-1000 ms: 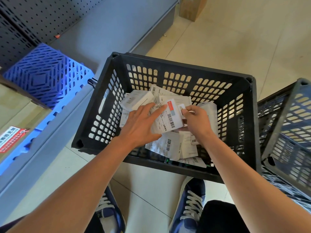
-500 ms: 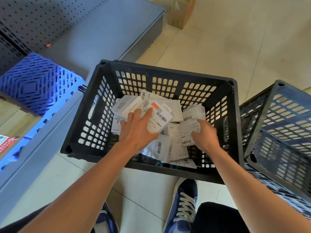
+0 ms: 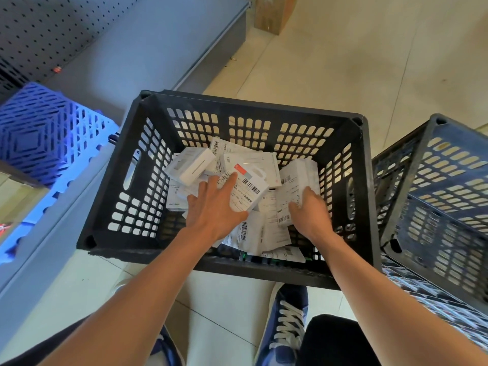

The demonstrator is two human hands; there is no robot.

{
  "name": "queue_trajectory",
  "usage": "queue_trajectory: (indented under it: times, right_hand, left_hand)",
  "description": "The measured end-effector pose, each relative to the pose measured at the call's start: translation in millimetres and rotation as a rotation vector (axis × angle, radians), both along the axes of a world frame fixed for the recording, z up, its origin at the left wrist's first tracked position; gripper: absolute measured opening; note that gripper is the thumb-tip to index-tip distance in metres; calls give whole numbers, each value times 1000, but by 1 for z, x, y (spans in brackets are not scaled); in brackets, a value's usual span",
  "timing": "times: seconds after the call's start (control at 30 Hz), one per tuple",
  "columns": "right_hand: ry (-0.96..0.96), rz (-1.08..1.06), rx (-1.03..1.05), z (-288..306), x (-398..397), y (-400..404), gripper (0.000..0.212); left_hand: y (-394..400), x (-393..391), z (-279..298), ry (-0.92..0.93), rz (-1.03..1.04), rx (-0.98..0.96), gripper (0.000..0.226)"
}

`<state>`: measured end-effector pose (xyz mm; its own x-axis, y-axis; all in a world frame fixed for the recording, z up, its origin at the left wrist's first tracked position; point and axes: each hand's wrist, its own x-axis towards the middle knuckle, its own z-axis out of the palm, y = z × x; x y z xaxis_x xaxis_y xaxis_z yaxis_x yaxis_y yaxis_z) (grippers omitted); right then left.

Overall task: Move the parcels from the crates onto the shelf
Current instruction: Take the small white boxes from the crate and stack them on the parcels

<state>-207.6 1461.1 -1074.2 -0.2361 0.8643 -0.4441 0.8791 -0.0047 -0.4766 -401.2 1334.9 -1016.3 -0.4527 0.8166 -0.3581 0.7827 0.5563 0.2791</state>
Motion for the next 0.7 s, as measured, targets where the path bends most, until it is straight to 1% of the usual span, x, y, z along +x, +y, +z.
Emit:
queue_trajectory:
  times: [0.03, 0.1, 0.2, 0.27, 0.33, 0.53, 0.6, 0.7]
  right_hand:
    - [31, 8, 32, 4, -1, -1, 32]
    - [106, 12, 65, 12, -3, -2, 29]
    - [185, -3, 13, 20, -3, -3, 37]
    - [212, 9, -9, 20, -3, -5, 45]
    - [230, 32, -13, 18, -6, -7, 48]
    - [221, 185, 34, 15, -14, -11, 34]
    - [210, 156, 46, 12, -11, -6, 35]
    - [149, 115, 69, 5, -6, 4, 44]
  left_hand:
    - [1, 1, -1, -1, 4, 4, 99]
    - [3, 5, -1, 1, 14, 9, 99]
    - [6, 10, -3, 5, 39, 19, 99]
    - [6, 12, -3, 14, 58, 28, 100]
    - [8, 14, -3, 24, 73, 32, 100]
    - [17, 19, -3, 15, 110, 44, 98]
    - [18, 20, -4, 23, 105, 39, 99]
    - [18, 22, -6, 56, 84, 32, 98]
